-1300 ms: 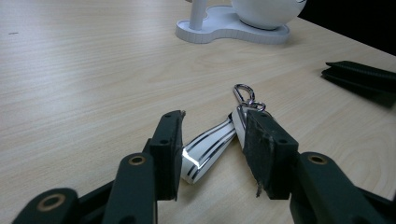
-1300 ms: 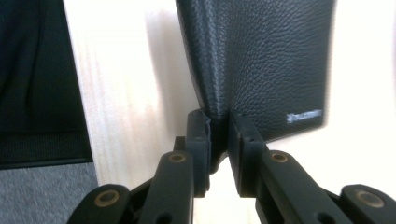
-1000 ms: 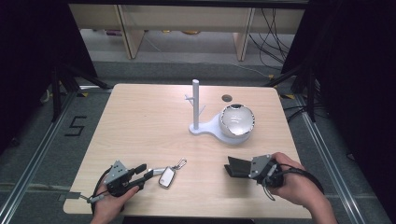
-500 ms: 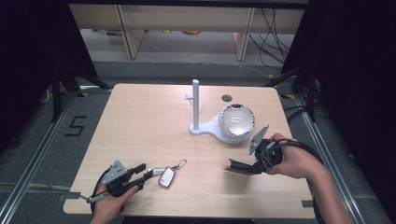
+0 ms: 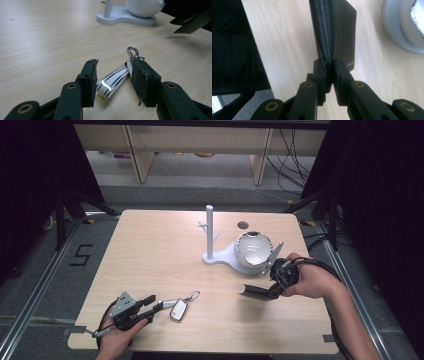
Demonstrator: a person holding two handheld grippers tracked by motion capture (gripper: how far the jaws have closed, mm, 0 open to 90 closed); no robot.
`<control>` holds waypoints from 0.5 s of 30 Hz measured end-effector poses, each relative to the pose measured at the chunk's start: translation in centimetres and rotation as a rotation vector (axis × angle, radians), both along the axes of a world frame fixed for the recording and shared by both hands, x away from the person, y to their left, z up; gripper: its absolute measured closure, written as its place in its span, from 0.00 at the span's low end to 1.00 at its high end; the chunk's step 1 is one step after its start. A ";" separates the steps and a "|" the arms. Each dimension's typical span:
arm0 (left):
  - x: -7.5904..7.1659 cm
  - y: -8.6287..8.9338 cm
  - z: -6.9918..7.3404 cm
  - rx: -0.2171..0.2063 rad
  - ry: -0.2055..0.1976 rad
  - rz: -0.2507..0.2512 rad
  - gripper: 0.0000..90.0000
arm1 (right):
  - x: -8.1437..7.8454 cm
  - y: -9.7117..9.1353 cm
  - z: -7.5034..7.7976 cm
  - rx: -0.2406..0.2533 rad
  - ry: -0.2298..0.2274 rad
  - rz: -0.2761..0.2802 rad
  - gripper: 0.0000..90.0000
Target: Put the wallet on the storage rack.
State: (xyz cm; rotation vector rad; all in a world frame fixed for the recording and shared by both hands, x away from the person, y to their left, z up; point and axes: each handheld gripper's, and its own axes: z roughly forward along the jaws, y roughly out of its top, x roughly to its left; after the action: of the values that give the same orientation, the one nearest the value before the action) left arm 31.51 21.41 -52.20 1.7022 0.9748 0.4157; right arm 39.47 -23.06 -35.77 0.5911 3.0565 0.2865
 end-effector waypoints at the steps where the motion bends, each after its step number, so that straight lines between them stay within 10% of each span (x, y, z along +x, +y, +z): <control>1: 0.1 0.0 -0.1 -0.017 -0.010 -0.009 0.61 | 0.2 0.0 0.2 0.013 -0.015 0.025 0.91; 15: 0.1 0.0 -0.1 -0.009 -0.006 -0.004 0.61 | 1.9 -0.2 3.9 0.029 -0.090 0.017 0.91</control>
State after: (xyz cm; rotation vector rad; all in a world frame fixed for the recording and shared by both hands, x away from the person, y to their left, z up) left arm 31.57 21.37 -52.28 1.6936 0.9674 0.4127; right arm 41.41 -23.27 -31.90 0.5388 2.9767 0.3489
